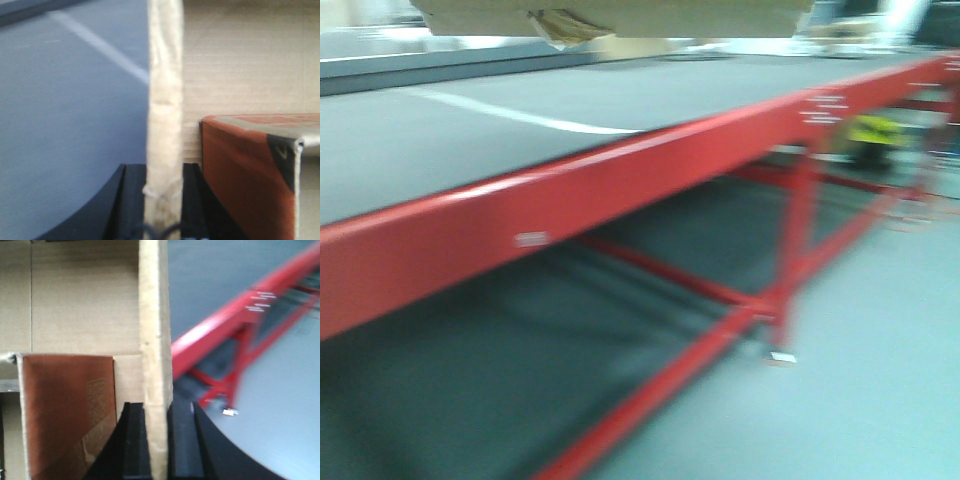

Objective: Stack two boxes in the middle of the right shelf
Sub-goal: 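Drive the base away from the red table holding the boxes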

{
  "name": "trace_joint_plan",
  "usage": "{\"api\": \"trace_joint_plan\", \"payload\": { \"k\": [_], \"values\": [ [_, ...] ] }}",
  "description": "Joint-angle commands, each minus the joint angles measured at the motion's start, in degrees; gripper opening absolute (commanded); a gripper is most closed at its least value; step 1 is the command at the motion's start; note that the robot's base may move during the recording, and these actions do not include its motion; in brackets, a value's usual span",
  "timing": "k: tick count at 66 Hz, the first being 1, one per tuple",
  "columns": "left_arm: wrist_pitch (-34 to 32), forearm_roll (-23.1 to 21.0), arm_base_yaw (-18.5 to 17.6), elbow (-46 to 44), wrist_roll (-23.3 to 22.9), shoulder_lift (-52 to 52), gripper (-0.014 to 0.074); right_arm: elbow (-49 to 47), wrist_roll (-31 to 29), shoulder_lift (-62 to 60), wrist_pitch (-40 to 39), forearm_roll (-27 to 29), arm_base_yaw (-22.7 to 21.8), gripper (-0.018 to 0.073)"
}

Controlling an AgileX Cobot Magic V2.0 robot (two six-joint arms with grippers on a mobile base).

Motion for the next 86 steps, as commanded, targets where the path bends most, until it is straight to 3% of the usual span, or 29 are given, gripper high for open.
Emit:
{"api": "trace_joint_plan", "payload": {
  "k": [1,86],
  "values": [
    [-2.4,0.9,0.3,-0.6,-0.5,-0.9,-0.0111,-0.7,0.4,-0.8,-3.8,-1.4,-0.2,-0.0154],
    [-2.4,2.0,0.3,-0.6,-0.5,-0.9,-0.0111,-0.7,0.4,-0.8,-4.0,-1.4,-0.2,-0.0154]
  ]
}}
